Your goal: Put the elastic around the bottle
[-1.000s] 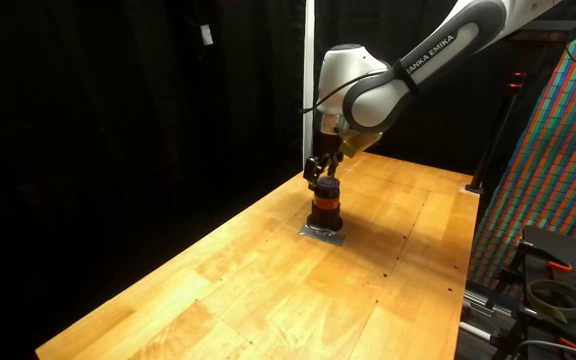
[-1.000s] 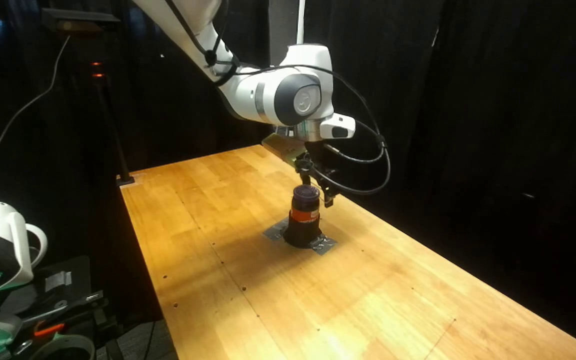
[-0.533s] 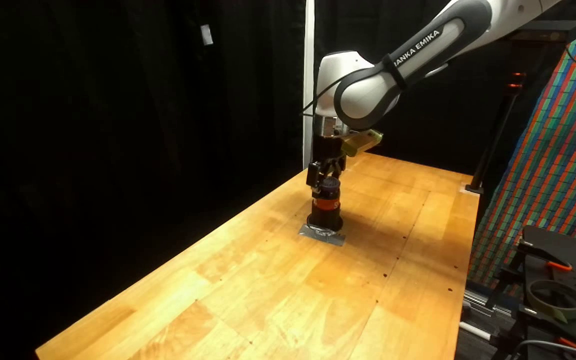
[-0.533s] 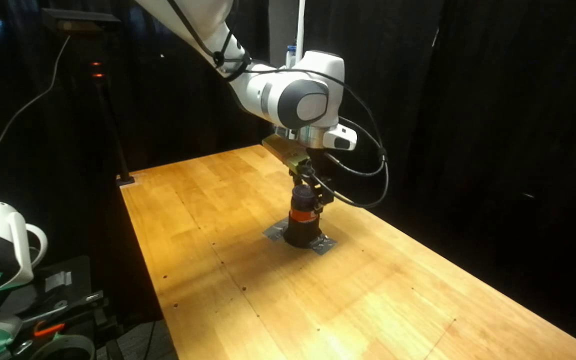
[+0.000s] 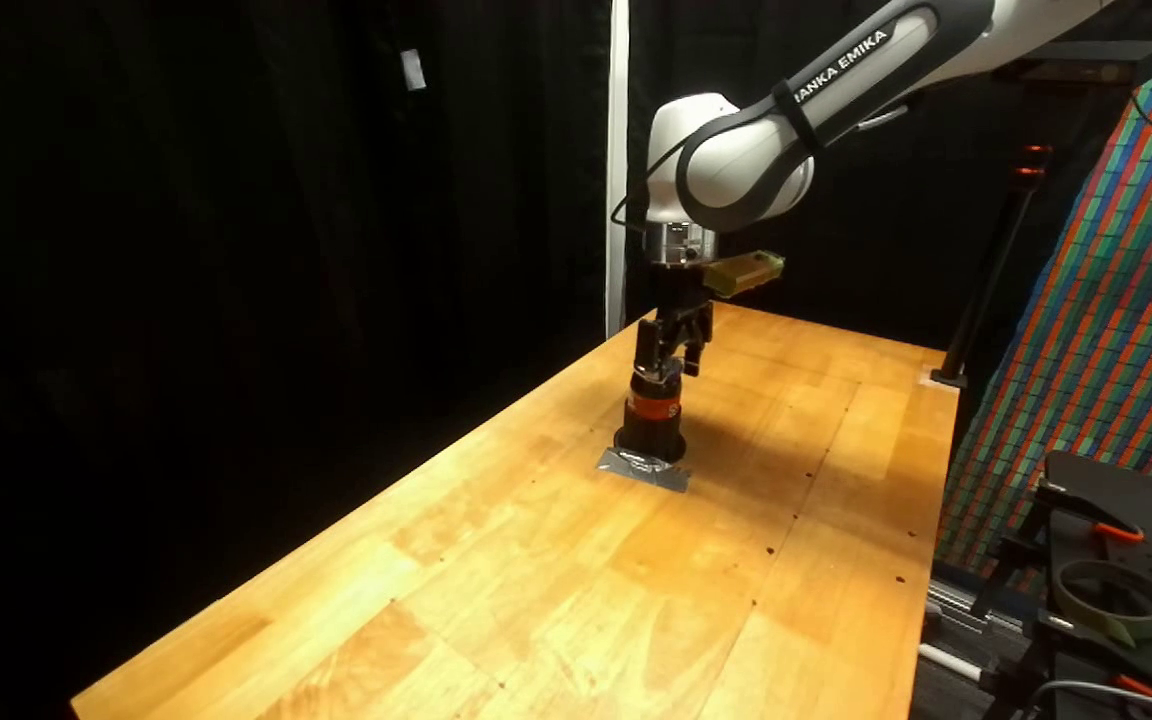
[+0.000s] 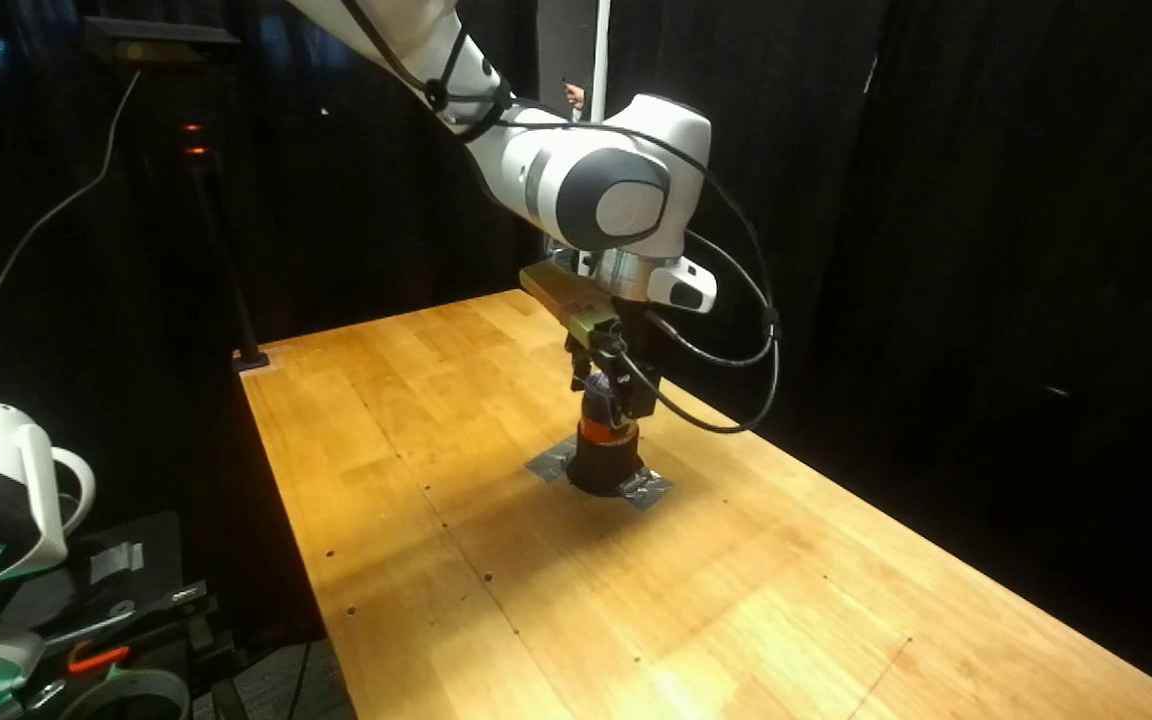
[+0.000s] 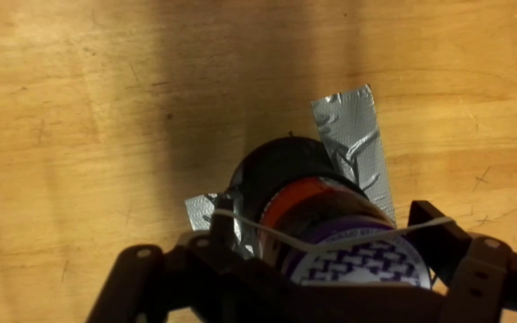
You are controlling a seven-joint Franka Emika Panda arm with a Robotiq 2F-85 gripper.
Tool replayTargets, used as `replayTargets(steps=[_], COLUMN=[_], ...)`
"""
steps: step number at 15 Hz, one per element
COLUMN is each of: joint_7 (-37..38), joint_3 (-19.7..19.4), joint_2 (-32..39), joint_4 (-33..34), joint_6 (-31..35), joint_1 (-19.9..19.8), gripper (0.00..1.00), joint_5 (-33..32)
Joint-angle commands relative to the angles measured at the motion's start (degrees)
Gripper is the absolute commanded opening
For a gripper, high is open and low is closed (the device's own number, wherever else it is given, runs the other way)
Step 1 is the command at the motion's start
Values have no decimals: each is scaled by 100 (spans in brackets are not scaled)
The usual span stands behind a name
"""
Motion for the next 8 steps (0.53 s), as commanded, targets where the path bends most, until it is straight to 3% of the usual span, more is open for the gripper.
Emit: replayTargets(steps=[1,8], joint_7=[-440,-615], joint_3=[157,157], joint_2=[-270,-475], joint_4=[-448,-1028], joint_6=[-294,192], joint_1=[-208,-226], gripper=[100,100], joint_5=[395,679])
